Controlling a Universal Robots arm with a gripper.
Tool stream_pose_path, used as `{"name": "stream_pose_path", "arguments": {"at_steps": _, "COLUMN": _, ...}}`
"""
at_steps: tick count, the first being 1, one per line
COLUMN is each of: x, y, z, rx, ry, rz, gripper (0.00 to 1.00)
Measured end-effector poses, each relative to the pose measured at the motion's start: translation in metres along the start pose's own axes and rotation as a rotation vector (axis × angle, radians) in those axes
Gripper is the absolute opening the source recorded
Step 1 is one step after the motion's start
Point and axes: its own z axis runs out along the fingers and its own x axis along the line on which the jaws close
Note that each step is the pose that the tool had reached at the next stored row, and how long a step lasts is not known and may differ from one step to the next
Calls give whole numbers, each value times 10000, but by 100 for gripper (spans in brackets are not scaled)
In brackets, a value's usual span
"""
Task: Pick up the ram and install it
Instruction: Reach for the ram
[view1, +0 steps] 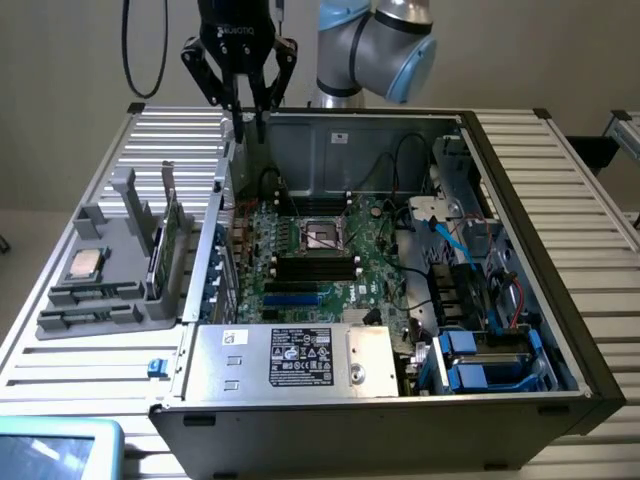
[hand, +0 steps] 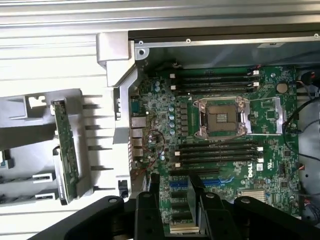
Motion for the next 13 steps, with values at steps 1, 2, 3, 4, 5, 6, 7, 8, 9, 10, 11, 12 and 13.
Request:
{"name": "stream_pose_path", "arguments": {"at_steps": 1, "x": 43, "y": -1, "z": -1, "rx": 1, "ry": 3, "rz": 1, "gripper": 35}}
{"name": "stream_pose_path", "arguments": {"at_steps": 2, "x": 90, "y": -4, "z": -2, "rx": 0, "ry": 6, "rz": 1, "gripper": 35}}
{"name": "stream_pose_path", "arguments": {"at_steps": 3, "x": 133, "y": -6, "z": -3, "rx": 1, "ry": 11, "rz": 1, "gripper": 35}}
{"name": "stream_pose_path", "arguments": {"at_steps": 4, "x": 174, "y": -8, "z": -3, "rx": 0, "ry": 16, "rz": 1, "gripper": 35}}
{"name": "stream_pose_path", "arguments": {"at_steps": 5, "x": 219, "y": -10, "z": -4, "rx": 1, "ry": 22, "rz": 2, "gripper": 35}}
{"name": "stream_pose_path", "arguments": {"at_steps": 6, "x": 264, "y": -13, "z": -5, "rx": 1, "ry": 28, "rz": 1, "gripper": 35}}
{"name": "stream_pose_path", "arguments": {"at_steps": 7, "x": 309, "y": -15, "z": -6, "rx": 2, "ry": 34, "rz": 1, "gripper": 35}}
{"name": "stream_pose_path", "arguments": {"at_steps": 8, "x": 353, "y": -18, "z": -7, "rx": 3, "ry": 40, "rz": 2, "gripper": 35}}
{"name": "stream_pose_path", "arguments": {"at_steps": 9, "x": 398, "y": -21, "z": -8, "rx": 3, "ry": 45, "rz": 3, "gripper": 35}}
{"name": "stream_pose_path", "arguments": {"at_steps": 10, "x": 445, "y": -24, "z": -9, "rx": 3, "ry": 51, "rz": 3, "gripper": 35}}
{"name": "stream_pose_path", "arguments": {"at_steps": 11, "x": 488, "y": -27, "z": -10, "rx": 3, "ry": 57, "rz": 2, "gripper": 35}}
{"name": "stream_pose_path", "arguments": {"at_steps": 12, "x": 538, "y": -30, "z": -11, "rx": 4, "ry": 63, "rz": 3, "gripper": 35}}
{"name": "stream_pose_path", "arguments": {"at_steps": 13, "x": 580, "y": -33, "z": -12, "rx": 5, "ry": 69, "rz": 3, "gripper": 35}}
